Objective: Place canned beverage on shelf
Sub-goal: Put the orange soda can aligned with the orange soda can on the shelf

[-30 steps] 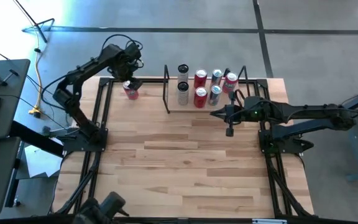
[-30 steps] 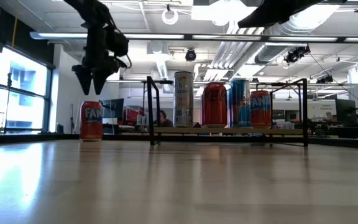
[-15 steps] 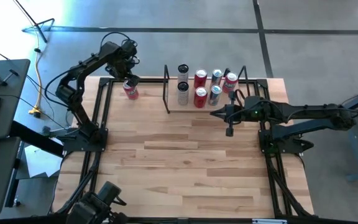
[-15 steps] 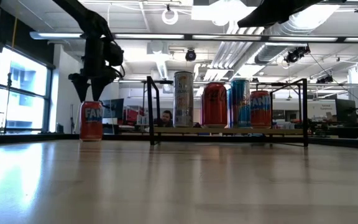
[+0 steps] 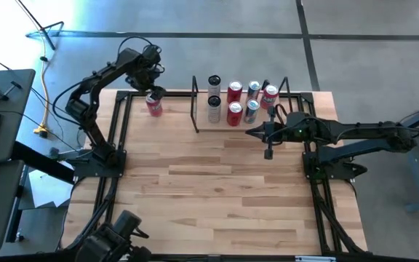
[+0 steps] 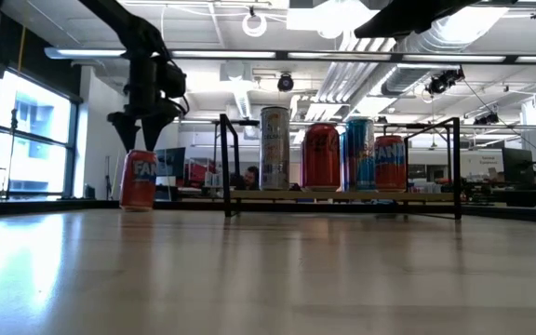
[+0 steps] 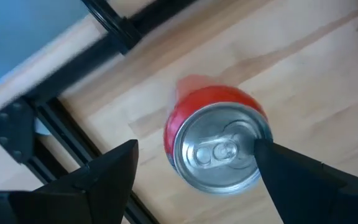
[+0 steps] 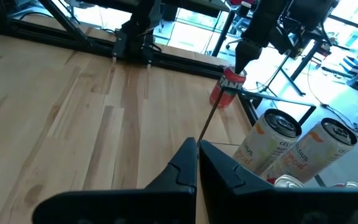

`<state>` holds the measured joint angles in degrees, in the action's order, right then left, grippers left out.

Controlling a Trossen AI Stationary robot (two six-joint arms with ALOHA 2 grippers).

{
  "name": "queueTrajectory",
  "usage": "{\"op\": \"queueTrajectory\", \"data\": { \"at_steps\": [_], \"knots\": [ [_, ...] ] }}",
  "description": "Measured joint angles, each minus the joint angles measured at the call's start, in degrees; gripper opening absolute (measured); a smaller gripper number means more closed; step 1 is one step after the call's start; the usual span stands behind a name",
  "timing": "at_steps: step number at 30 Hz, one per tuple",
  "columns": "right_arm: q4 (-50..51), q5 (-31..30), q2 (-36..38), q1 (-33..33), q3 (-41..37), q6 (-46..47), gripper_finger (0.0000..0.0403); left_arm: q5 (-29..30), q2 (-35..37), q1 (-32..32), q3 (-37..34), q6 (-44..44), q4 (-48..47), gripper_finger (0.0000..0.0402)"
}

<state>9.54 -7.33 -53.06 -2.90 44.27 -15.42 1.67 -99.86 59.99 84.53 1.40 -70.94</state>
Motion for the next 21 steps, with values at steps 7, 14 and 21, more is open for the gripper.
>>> {"op": "queueTrajectory", "data": {
  "at_steps": [7,14,21],
  "knots": [
    [-0.87,-0.02,0.0,0.0,0.0,-0.04,0.0,0.29,-0.08,0.0,3.3,-0.45,-2.13,0.0314],
    [-0.91,-0.02,0.0,0.0,0.0,-0.04,0.0,-2.99,-0.08,-0.14,3.32,-3.77,-4.0,0.0314],
    [-0.9,-0.01,0.0,0.0,0.0,-0.04,0.0,-3.36,-0.08,-0.53,3.31,-4.82,-3.95,0.0314]
  ]
}}
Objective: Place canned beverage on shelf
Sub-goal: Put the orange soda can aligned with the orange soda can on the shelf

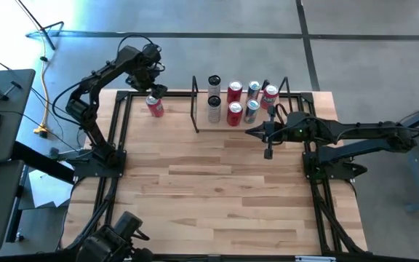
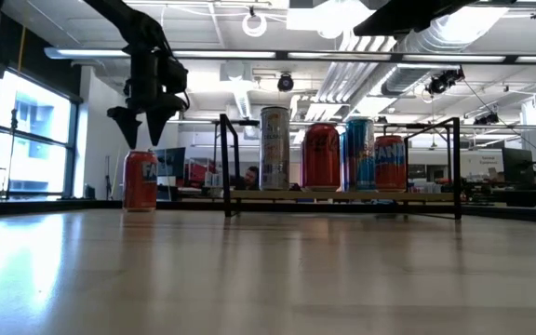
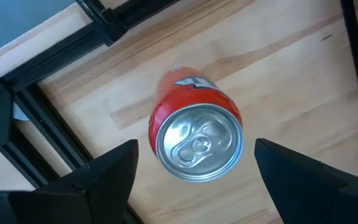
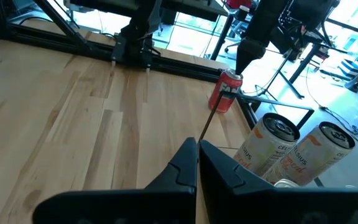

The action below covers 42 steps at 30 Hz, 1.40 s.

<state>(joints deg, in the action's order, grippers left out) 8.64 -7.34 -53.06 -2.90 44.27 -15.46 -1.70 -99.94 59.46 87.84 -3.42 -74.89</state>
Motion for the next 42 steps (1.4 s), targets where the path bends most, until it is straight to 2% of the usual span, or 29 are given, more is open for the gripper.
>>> {"op": "queueTrajectory", "data": {
  "at_steps": [9,19,22,27,35,42],
  "knots": [
    [0.04,-0.02,-0.02,0.0,0.0,-0.02,0.0,-0.22,0.07,-0.3,-6.15,-0.02,3.94,0.0314],
    [0.07,-0.01,-0.02,0.0,0.0,-0.02,0.0,0.52,0.07,-0.71,-6.41,0.55,6.24,0.0311],
    [0.07,0.0,-0.02,0.0,0.0,0.13,0.0,0.63,0.1,-1.04,-6.41,2.97,6.35,0.0294],
    [0.07,-0.02,-0.02,0.0,0.0,0.13,0.0,1.3,0.24,-2.46,-6.34,8.72,5.62,0.0239],
    [0.07,-0.01,-0.02,0.0,0.0,0.48,0.0,0.91,1.02,-6.93,-6.55,15.54,1.45,0.0231],
    [0.38,0.01,-0.02,0.05,0.02,0.61,0.0,1.11,6.36,-14.77,-6.61,14.23,-5.66,0.023]
  ]
}}
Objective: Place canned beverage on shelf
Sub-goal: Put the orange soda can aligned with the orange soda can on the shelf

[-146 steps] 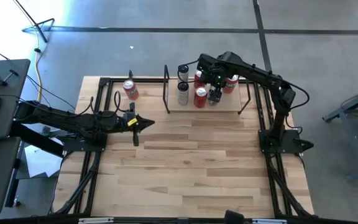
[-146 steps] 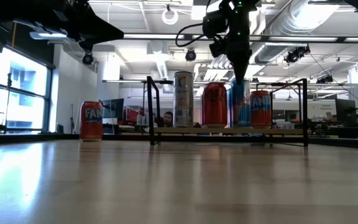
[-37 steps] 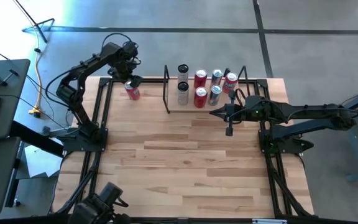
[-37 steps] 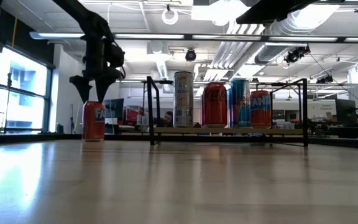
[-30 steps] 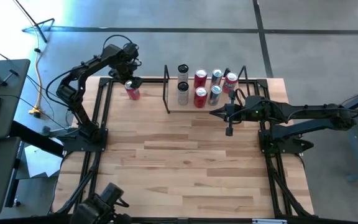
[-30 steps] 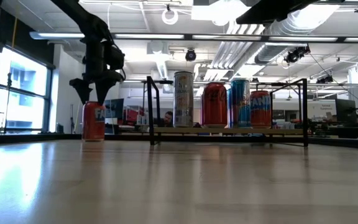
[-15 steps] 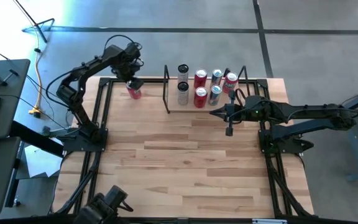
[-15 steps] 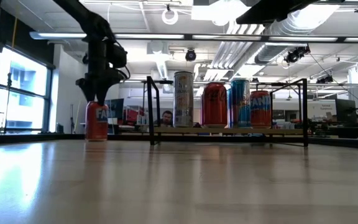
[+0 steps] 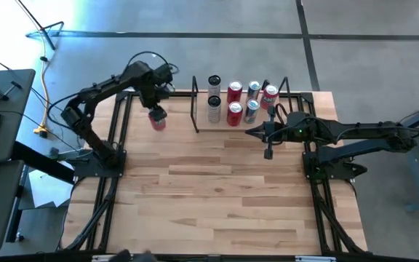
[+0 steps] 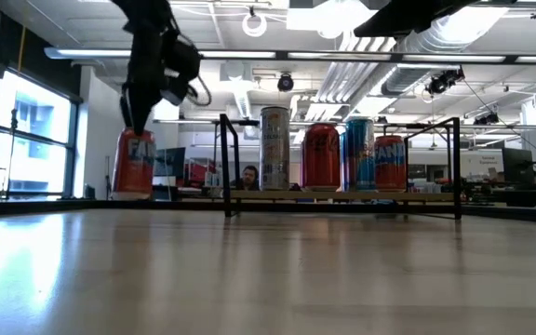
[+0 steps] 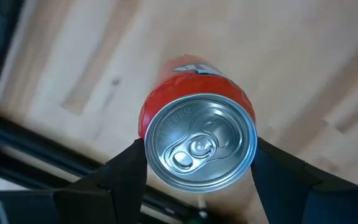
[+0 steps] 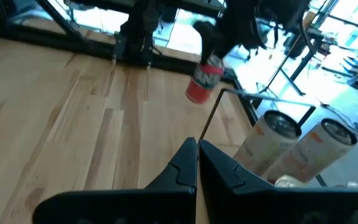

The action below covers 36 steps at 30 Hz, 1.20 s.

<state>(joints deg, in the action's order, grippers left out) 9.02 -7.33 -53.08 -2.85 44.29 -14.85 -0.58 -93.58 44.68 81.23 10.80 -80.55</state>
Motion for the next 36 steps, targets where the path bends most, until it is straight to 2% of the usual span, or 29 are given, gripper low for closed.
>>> {"op": "queueTrajectory", "data": {
  "at_steps": [8,11,15,21,29,36],
  "knots": [
    [2.22,-1.29,-0.01,4.93,-2.57,4.33,0.0,-0.31,5.2,-19.48,0.04,-5.95,2.11,0.023],
    [-2.26,-3.87,-0.02,8.09,-5.88,6.42,0.0,-0.44,4.41,-27.27,0.16,-6.2,7.19,0.023],
    [-7.09,-7.22,-0.1,12.18,-9.35,9.86,0.0,-1.18,0.46,-34.22,1.82,-6.14,11.71,0.023],
    [-9.93,-11.2,-0.15,17.48,-11.43,13.3,0.0,-0.21,-10.08,-39.32,11.28,-1.52,11.77,0.023],
    [-7.31,-18.65,-0.15,23.45,-11.47,14.45,0.0,-0.18,-23.25,-40.76,27.85,7.15,10.63,0.023],
    [-6.44,-19.21,-0.15,25.3,-11.47,15.82,0.0,-0.17,-30.19,-40.42,37.09,11.87,11.0,0.023]
  ]
}}
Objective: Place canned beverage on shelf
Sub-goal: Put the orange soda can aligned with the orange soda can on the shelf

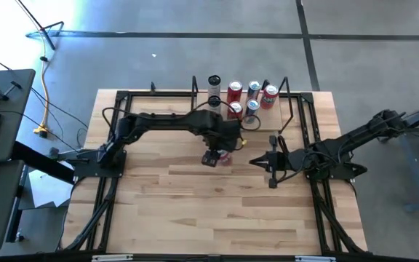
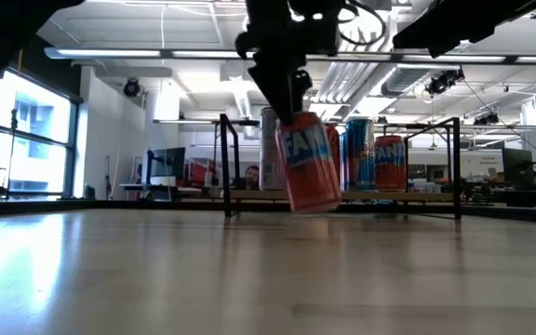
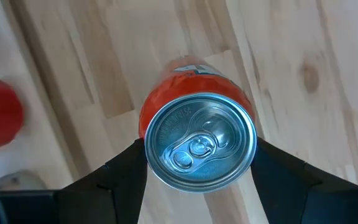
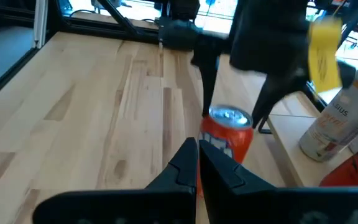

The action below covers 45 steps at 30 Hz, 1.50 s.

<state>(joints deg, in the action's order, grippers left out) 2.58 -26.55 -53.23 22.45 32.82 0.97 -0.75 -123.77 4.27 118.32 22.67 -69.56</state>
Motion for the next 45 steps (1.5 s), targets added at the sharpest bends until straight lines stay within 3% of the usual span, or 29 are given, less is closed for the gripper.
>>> {"op": "queueTrajectory", "data": {
  "at_steps": [9,16,31,38,45],
  "knots": [
    [0.21,-0.28,-0.02,0.11,0.0,0.29,0.0,-0.02,-2.11,0.22,0.59,-0.22,-1.2,0.0232],
    [0.24,-0.29,-0.02,0.11,0.0,0.29,0.0,-0.5,-2.0,0.16,0.48,-1.42,-1.29,0.0287],
    [2.49,0.76,-0.46,0.07,0.0,0.55,0.0,-0.18,-1.96,-0.41,0.44,-0.36,-1.18,0.0328],
    [2.31,1.25,-0.79,0.05,0.0,-2.64,0.0,4.26,-1.53,-1.05,7.09,-2.9,-8.22,0.0328],
    [2.25,1.23,-1.29,-1.74,0.04,0.51,0.0,1.55,0.81,-0.85,9.88,-5.76,-9.48,0.0327]
  ]
}}
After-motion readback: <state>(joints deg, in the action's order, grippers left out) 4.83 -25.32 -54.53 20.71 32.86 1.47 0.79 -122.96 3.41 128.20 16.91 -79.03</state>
